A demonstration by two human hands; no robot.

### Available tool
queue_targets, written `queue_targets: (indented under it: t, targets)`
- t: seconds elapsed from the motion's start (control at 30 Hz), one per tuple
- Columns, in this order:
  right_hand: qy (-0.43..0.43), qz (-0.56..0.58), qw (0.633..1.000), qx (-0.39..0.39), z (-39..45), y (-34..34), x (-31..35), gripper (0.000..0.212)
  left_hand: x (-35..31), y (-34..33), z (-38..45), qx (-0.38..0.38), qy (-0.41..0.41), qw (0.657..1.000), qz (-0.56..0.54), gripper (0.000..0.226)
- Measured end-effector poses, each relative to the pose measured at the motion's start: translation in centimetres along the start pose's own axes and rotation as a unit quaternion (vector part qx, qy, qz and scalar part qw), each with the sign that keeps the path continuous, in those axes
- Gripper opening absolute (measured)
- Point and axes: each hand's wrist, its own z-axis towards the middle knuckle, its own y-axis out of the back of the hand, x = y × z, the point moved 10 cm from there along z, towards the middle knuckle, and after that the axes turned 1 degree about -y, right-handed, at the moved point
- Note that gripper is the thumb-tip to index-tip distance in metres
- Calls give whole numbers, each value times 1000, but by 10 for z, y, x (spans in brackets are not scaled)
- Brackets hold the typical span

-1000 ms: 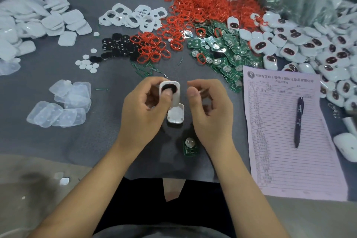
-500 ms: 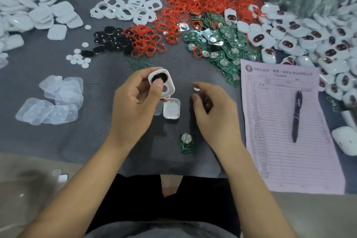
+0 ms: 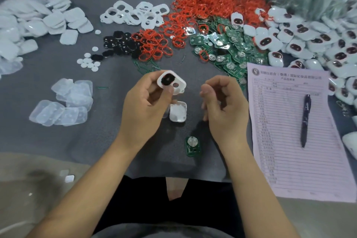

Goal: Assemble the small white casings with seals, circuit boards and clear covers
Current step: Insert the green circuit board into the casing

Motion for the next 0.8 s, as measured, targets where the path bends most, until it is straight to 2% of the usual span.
queue_targets:
  t: [0.1, 0.23, 0.4, 0.57, 0.67, 0.8]
  targets:
    - [-54, 92, 994, 21, -2, -8, -7, 12, 3, 3, -1, -25, 12, 999, -25, 11]
    - [-116, 172, 978, 36, -1, -6, -16, 16, 2, 0, -3, -15, 24, 999, -46, 12]
    - [-95, 190, 976, 41, -4, -6, -10, 16, 2, -6, -5, 6, 39, 999, -38, 13]
    - [-78, 145, 985, 42, -4, -6, -5, 11, 0, -8, -6, 23, 31, 999, -5, 14]
    - [-39, 106, 993, 28, -5, -4, 2, 9, 2, -11, -7, 39, 33, 998, 39, 12]
    - [-64, 167, 983, 41, -9, -10, 1, 16, 1, -15, -7, 56, 38, 996, 51, 14]
